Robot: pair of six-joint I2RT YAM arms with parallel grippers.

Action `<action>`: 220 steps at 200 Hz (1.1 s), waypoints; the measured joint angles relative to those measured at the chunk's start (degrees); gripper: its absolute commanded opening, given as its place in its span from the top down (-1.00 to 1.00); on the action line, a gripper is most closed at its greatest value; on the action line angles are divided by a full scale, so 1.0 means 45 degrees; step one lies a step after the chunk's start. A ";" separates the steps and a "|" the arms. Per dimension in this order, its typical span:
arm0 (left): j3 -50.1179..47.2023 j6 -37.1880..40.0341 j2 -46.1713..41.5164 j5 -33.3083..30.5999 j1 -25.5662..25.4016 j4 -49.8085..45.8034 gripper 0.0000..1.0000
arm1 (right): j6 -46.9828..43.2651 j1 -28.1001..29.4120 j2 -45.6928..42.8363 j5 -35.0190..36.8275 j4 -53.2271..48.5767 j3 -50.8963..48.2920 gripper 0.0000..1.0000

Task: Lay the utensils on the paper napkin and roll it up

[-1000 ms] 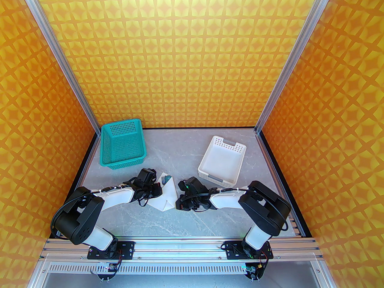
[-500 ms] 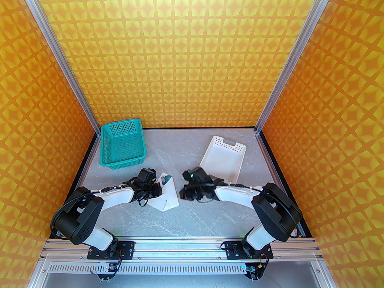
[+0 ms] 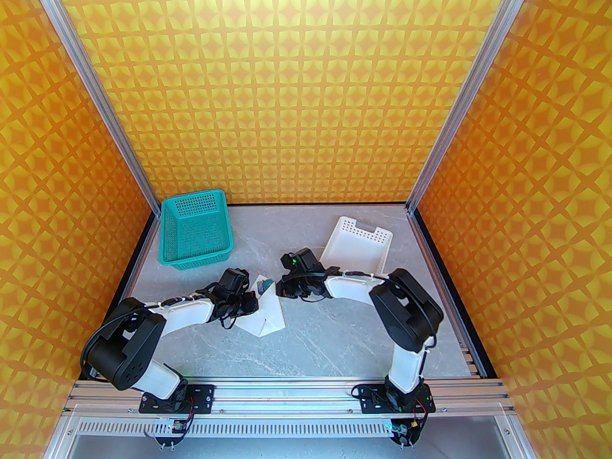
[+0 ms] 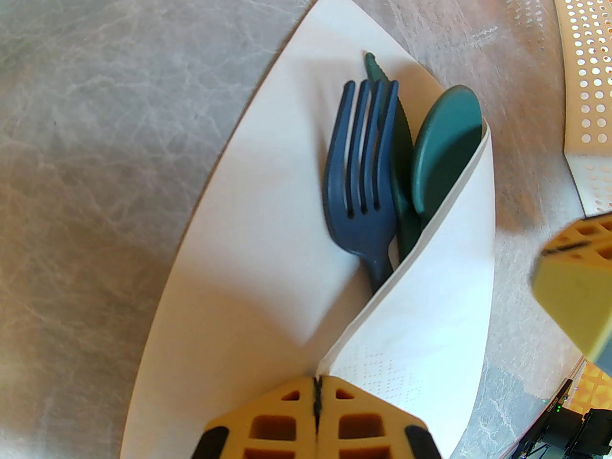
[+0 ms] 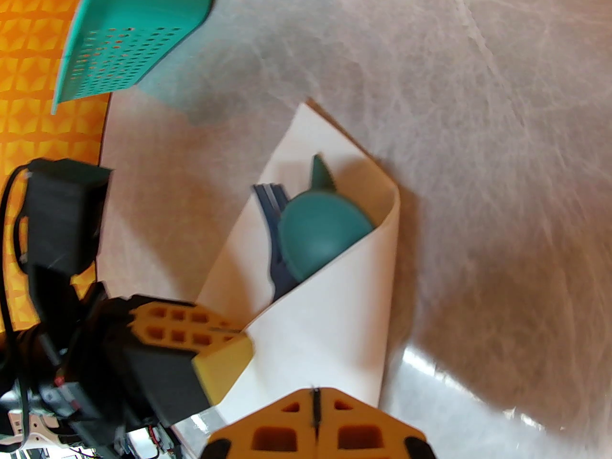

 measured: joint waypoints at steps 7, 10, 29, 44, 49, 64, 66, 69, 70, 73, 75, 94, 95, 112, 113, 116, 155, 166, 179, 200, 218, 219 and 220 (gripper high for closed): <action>0.0000 0.0000 0.0000 0.0000 0.0000 0.0000 1.00 | -0.0010 -0.0015 0.0112 0.0010 0.0019 0.0024 1.00; 0.0000 0.0000 0.0000 0.0000 0.0000 0.0000 1.00 | -0.0024 -0.0019 0.0151 0.0010 0.0024 0.0034 1.00; 0.0000 0.0000 0.0000 0.0000 0.0000 0.0000 1.00 | -0.0034 -0.0073 0.0369 0.0000 0.0146 0.0044 1.00; 0.0000 0.0000 0.0000 0.0000 0.0000 0.0005 1.00 | -0.0034 -0.0083 0.0549 -0.0005 0.0209 0.0068 1.00; 0.0000 0.0000 0.0000 0.0000 0.0000 0.0000 1.00 | -0.0039 -0.0083 0.0602 0.0000 0.0209 0.0083 1.00; 0.0000 0.0000 0.0000 0.0000 0.0000 0.0000 1.00 | -0.0053 -0.0083 0.0772 -0.0005 0.0219 0.0097 1.00; 0.0000 0.0000 0.0000 0.0000 0.0000 0.0000 1.00 | -0.0068 -0.0083 0.0792 -0.0005 0.0214 0.0102 1.00; 0.0000 0.0000 0.0000 0.0000 0.0000 0.0000 1.00 | -0.0078 -0.0083 0.0821 0.0000 0.0214 0.0102 1.00; 0.0000 0.0000 0.0000 0.0000 0.0000 0.0000 1.00 | -0.0083 -0.0083 0.0831 0.0000 0.0214 0.0102 1.00; 0.0000 0.0000 0.0000 0.0000 0.0000 0.0000 1.00 | -0.0092 -0.0083 0.0865 0.0000 0.0214 0.0102 1.00; 0.0000 0.0000 0.0000 0.0000 0.0000 0.0000 1.00 | -0.0092 -0.0083 0.0884 0.0000 0.0219 0.0102 1.00; 0.0000 0.0000 0.0000 0.0000 0.0000 0.0005 1.00 | -0.0185 -0.0083 0.0913 0.0010 0.0248 0.0117 1.00; 0.0000 0.0000 0.0000 0.0000 0.0000 0.0000 1.00 | -0.0194 -0.0083 0.0913 0.0015 0.0248 0.0117 1.00; 0.0000 0.0000 0.0000 0.0000 0.0000 0.0000 1.00 | -0.0335 -0.0083 0.0913 0.0053 0.0219 0.0121 1.00; 0.0000 0.0000 0.0000 0.0000 0.0000 0.0005 1.00 | -0.0345 -0.0083 0.0913 0.0058 0.0209 0.0126 1.00; 0.0000 0.0000 0.0000 0.0000 0.0000 0.0005 1.00 | -0.0389 -0.0087 0.0913 0.0063 0.0199 0.0131 1.00; 0.0000 0.0000 0.0000 0.0000 0.0000 0.0010 1.00 | -0.0811 -0.0087 0.0894 0.0204 -0.0102 0.0238 1.00; 0.0000 0.0000 0.0000 0.0000 0.0000 0.0015 1.00 | -0.0923 -0.0087 0.0855 0.0325 -0.0287 0.0287 1.00; 0.0000 0.0000 0.0000 0.0000 0.0000 0.0010 1.00 | -0.1073 -0.0112 0.0729 0.0544 -0.0641 0.0316 1.00; 0.0000 0.0000 -0.0005 0.0000 0.0000 0.0010 1.00 | -0.1175 -0.0228 0.0529 0.0763 -0.1205 0.0316 1.00; -0.0005 0.0000 -0.0005 0.0000 0.0000 0.0010 1.00 | -0.1180 -0.0282 0.0296 0.0748 -0.1433 0.0316 1.00; -0.0005 0.0000 -0.0005 0.0000 0.0000 0.0010 1.00 | -0.1180 -0.0282 0.0272 0.0748 -0.1447 0.0316 1.00; -0.0005 0.0000 -0.0005 0.0000 0.0000 0.0010 1.00 | -0.1171 -0.0287 0.0262 0.0743 -0.1443 0.0316 1.00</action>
